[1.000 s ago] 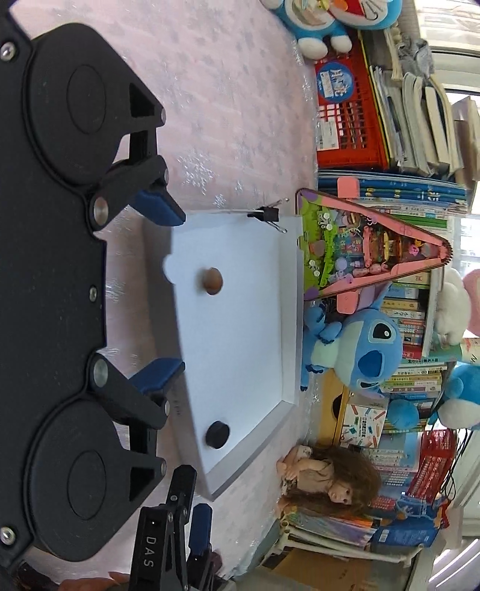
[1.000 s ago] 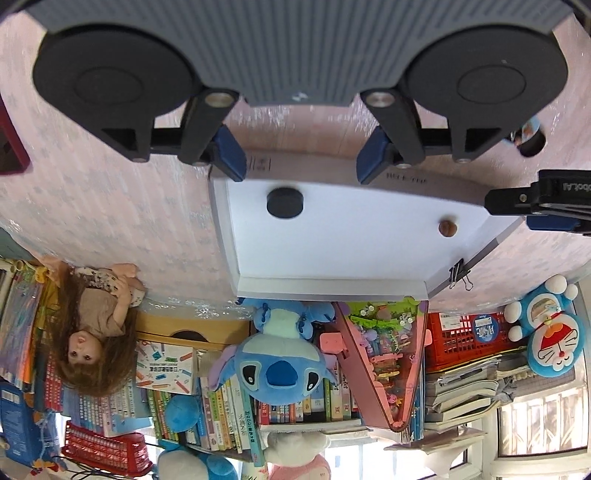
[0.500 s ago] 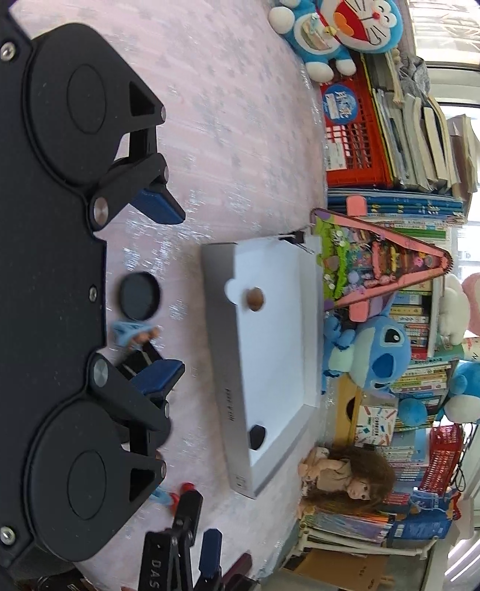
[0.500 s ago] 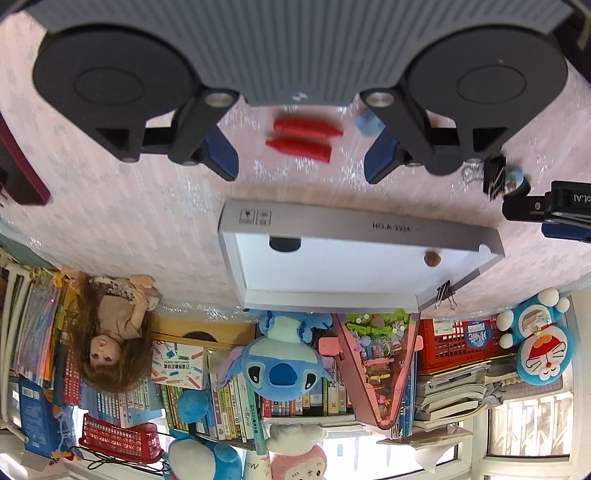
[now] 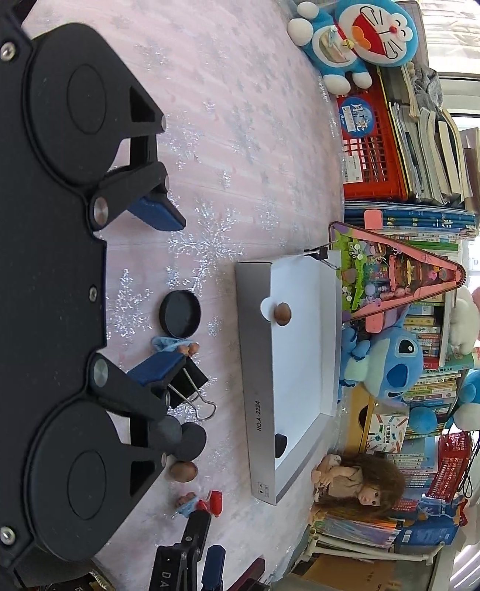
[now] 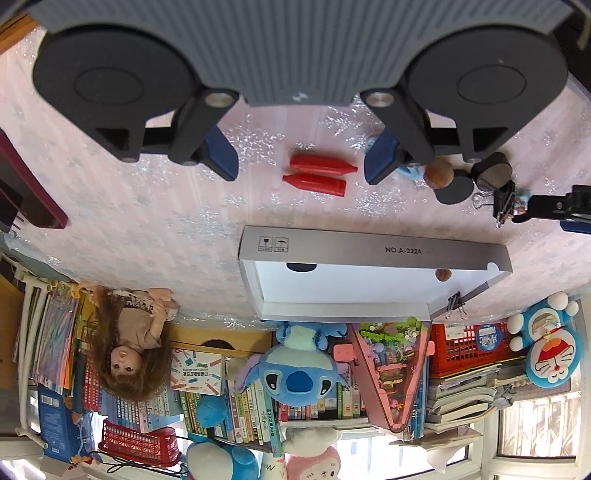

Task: Organize rigid objects
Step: 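Withdraw both open tools from the box back toward the objects, then grasp the black round lid with the left tool while the right tool grasps a red crayon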

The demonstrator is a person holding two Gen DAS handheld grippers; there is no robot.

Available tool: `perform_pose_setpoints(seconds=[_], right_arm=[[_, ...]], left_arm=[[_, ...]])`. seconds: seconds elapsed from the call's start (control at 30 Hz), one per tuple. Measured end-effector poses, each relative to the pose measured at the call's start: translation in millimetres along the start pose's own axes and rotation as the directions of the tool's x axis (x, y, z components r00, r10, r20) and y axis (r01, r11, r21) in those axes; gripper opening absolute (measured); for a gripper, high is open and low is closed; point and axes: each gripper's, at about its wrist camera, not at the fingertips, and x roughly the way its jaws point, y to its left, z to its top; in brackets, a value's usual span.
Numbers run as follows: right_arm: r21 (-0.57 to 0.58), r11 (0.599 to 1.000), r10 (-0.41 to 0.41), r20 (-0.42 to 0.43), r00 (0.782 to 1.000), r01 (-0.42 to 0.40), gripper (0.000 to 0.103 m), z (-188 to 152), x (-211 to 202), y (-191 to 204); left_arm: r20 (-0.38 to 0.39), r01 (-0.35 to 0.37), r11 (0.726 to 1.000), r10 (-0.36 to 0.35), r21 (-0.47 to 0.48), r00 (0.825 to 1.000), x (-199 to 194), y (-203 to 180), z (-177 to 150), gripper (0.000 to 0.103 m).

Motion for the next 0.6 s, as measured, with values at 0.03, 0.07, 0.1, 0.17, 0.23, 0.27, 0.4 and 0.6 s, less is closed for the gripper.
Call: perform_pose_setpoints(seconds=[0.03, 0.07, 0.1, 0.17, 0.23, 0.27, 0.4, 0.6], right_arm=[[0.002, 1.000, -0.003, -0.001, 1.000, 0.003, 0.084, -0.3, 0.5, -0.3], [0.006, 1.000, -0.003, -0.001, 1.000, 0.003, 0.084, -0.2, 0.9, -0.7], [0.009, 1.000, -0.004, -0.002, 1.000, 0.004, 0.084, -0.3, 1.3, -1.2], [0.010, 1.000, -0.009, -0.001, 1.000, 0.009, 0.084, -0.5, 2.1, -1.7], [0.010, 1.000, -0.018, 0.000, 1.000, 0.018, 0.084, -1.0, 2.7, -1.9], [0.009, 1.000, -0.024, -0.001, 1.000, 0.024, 0.084, -1.4, 3.3, -2.0], [0.014, 1.000, -0.025, -0.012, 1.000, 0.025, 0.084, -3.0, 5.1, -1.8], [-0.007, 1.000, -0.004, -0.015, 1.000, 0.004, 0.084, -4.7, 8.3, 5.2]], left_arm=[[-0.001, 0.001, 1.000, -0.001, -0.002, 1.000, -0.1, 0.2, -0.8, 0.066], [0.000, 0.004, 1.000, -0.004, -0.007, 1.000, -0.3, 0.8, -1.0, 0.064], [0.001, 0.005, 1.000, -0.005, -0.012, 1.000, -0.7, 1.4, -0.7, 0.062], [0.002, 0.003, 1.000, -0.003, -0.023, 1.000, -1.8, 2.5, 0.5, 0.049], [0.004, -0.003, 1.000, 0.003, -0.021, 1.000, -3.2, 2.5, 1.5, 0.044], [0.004, -0.008, 1.000, 0.008, -0.015, 1.000, -3.6, 1.9, 1.3, 0.043], [-0.009, -0.022, 1.000, 0.022, 0.009, 1.000, -0.9, -0.7, -0.9, 0.042], [-0.005, -0.031, 0.999, 0.031, 0.021, 1.000, 6.7, -4.3, -3.9, 0.042]])
